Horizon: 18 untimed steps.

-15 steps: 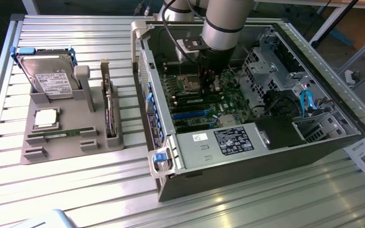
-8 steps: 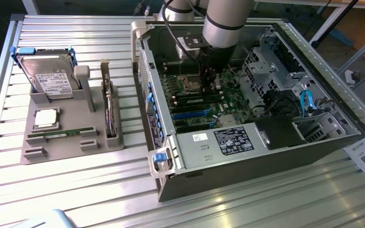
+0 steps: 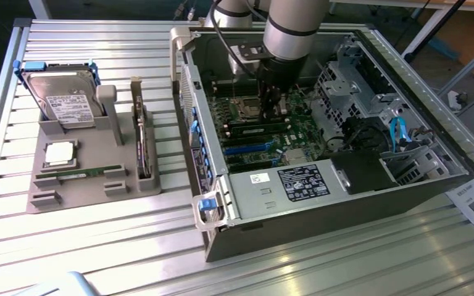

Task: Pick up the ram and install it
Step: 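Press down the ram until it locks into place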

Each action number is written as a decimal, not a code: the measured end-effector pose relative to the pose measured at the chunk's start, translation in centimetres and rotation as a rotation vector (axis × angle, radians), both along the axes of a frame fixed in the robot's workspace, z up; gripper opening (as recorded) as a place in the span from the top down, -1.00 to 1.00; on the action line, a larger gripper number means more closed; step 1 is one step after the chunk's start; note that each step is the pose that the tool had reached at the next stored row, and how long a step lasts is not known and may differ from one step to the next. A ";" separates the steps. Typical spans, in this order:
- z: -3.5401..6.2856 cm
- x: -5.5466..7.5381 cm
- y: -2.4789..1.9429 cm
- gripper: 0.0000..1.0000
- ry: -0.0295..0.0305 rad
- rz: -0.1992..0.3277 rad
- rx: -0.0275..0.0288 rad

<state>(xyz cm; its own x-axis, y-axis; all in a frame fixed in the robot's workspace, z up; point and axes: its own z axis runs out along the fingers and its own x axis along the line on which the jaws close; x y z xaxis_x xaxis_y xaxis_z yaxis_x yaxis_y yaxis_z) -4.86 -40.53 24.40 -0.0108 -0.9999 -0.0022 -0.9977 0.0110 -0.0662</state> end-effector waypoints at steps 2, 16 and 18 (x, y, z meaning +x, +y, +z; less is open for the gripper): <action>0.00 -0.3 0.00 0.80 -0.0008 0.000 0.0000; -0.01 -3.7 0.00 0.80 -0.0151 0.000 0.0001; -0.01 -4.4 0.00 0.80 -0.0198 0.000 0.0001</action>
